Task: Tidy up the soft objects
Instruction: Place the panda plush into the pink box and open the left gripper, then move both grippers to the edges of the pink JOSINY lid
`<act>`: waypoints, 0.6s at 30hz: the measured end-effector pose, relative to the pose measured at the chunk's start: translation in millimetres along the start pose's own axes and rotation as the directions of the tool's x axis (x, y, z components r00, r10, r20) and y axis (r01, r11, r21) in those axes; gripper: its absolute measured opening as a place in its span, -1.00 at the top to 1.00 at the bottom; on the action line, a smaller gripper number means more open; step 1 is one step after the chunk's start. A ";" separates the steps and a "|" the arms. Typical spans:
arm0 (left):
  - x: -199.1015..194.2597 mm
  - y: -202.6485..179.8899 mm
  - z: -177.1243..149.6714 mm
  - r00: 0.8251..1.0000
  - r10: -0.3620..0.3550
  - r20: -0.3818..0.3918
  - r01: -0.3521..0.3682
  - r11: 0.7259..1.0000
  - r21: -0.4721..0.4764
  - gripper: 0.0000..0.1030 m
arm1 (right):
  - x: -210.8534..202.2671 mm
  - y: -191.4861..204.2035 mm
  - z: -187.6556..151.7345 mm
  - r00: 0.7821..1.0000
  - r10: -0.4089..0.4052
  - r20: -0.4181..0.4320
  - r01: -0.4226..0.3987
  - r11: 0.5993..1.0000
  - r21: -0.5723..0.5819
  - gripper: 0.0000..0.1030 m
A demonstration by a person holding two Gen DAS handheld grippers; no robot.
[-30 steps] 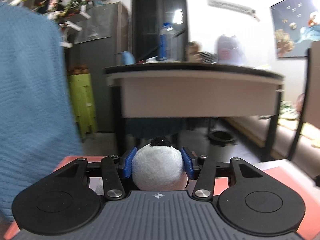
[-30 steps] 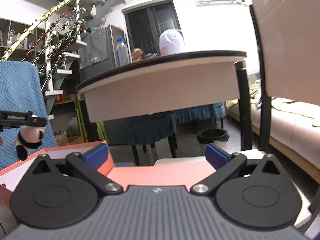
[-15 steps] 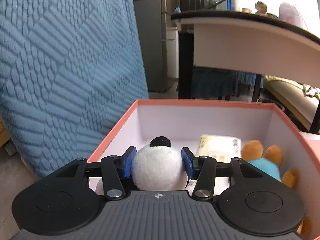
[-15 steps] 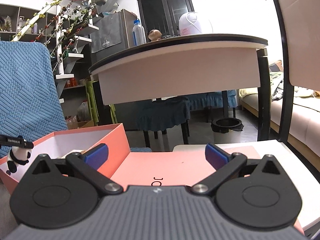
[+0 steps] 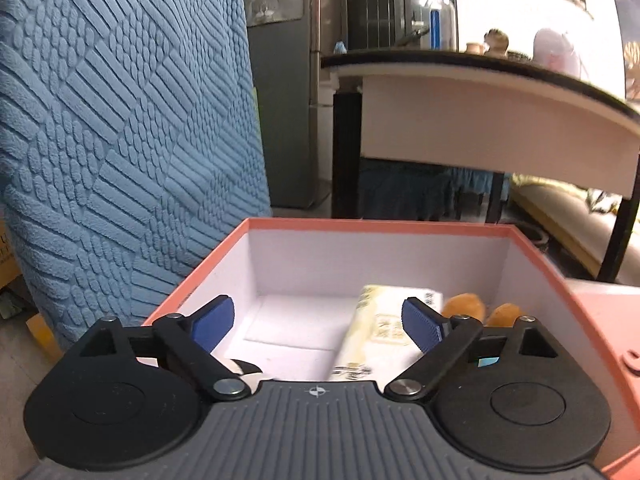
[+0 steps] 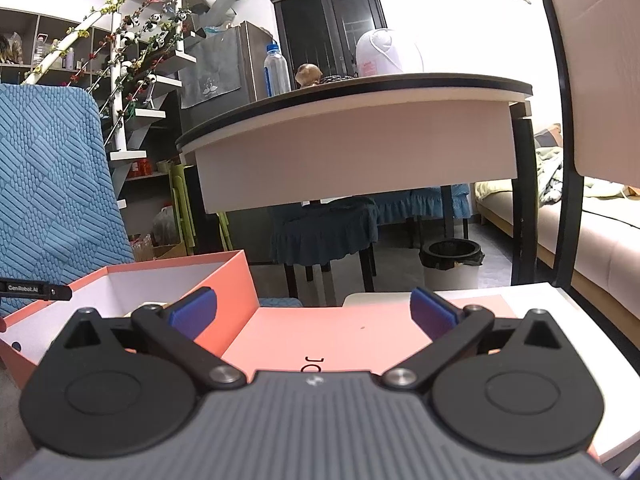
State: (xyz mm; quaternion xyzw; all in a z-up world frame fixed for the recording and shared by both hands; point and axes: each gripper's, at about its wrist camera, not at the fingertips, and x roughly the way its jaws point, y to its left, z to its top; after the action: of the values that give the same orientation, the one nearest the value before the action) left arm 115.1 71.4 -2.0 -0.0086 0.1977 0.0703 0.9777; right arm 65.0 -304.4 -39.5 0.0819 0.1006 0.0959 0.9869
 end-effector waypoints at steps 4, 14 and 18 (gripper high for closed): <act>-8.7 -3.0 -1.2 1.000 0.001 0.020 0.000 0.999 -0.036 -0.82 | -5.1 -1.1 1.4 1.000 0.005 0.012 -0.005 1.000 -0.003 -1.00; -35.6 -22.5 -8.5 0.997 0.013 0.075 -0.011 0.999 -0.035 -0.83 | -14.1 -6.3 5.0 0.999 0.012 0.034 -0.012 1.000 -0.004 -1.00; -51.6 -37.3 -16.7 0.994 -0.002 0.113 0.000 1.000 0.014 -0.83 | -17.2 -10.4 5.3 0.999 0.013 0.035 -0.013 1.000 -0.004 -1.00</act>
State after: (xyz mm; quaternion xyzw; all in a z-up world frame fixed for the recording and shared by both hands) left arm 66.8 26.8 2.1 0.0019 0.1425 0.0689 0.9874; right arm 51.5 -318.8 -33.1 0.0825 0.0827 0.1009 0.9880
